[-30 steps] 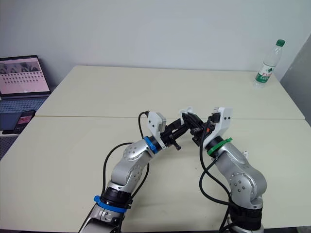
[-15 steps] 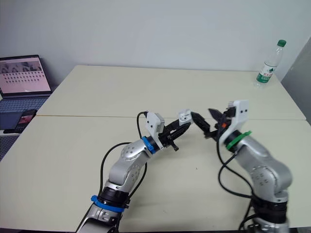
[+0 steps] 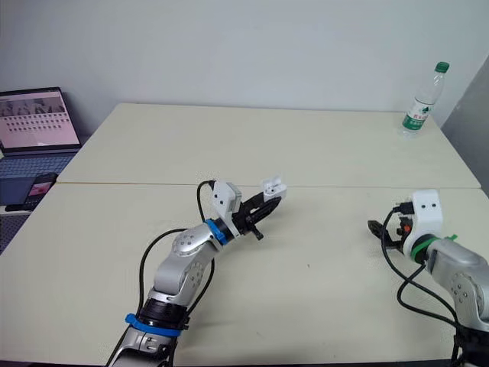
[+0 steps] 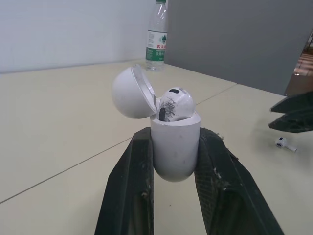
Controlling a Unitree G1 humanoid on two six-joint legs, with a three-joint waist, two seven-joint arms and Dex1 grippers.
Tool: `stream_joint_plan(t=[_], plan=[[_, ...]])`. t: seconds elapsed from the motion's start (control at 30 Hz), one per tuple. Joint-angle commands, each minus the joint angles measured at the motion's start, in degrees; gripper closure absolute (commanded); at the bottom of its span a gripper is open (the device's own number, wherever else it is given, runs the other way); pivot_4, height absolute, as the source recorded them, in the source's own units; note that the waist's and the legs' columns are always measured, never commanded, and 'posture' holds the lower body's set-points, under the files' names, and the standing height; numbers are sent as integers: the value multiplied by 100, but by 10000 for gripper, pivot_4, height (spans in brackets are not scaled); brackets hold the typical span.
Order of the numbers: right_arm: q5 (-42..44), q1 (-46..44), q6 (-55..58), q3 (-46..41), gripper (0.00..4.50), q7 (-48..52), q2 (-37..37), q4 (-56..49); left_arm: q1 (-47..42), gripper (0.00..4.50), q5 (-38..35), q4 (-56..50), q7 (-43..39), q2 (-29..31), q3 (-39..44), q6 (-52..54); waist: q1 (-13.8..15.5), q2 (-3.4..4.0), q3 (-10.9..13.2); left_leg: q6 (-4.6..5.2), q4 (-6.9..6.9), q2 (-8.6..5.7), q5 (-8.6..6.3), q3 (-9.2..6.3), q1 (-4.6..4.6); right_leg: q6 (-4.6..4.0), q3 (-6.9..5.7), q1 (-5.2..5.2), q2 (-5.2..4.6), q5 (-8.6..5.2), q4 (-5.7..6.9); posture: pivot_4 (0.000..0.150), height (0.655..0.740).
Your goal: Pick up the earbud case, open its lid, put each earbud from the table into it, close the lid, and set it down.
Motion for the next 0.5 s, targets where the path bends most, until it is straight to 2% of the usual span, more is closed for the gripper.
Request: stream_joint_plan(t=[0.03, 0.17, 0.37, 0.5], plan=[[-219, 301, -111, -83, 396, -306, 250, -532, -1, 37609, -111, -340, -13, -79, -35, -92, 2, 0, 0, 0, 0, 0, 0, -1, 0, 0, -1, 0, 0, 0, 1, 1500, 7362], [-493, 500, -359, -79, 396, -598, 702, -557, -13, 37609, -131, -358, -6, -169, -64, -73, -4, 1, 0, 0, 2, -2, 0, 5, 1, 3, 3, 0, -2, 0, 0, 1500, 7362], [-561, 260, -557, -291, 396, -819, 1236, -240, -83, 37609, -143, -338, -43, -209, -86, -38, -5, 3, 0, 0, 1, -1, 0, 7, 5, 4, 6, 0, 1, 1, 4, 1500, 7362], [-692, 281, -570, -80, 8882, -694, 1181, -112, -141, 37609, -148, -275, -78, -198, -68, -47, 0, 3, 0, 0, 1, -3, 0, 7, 3, 3, 6, 0, 1, 1, 2, 1500, 7362]])
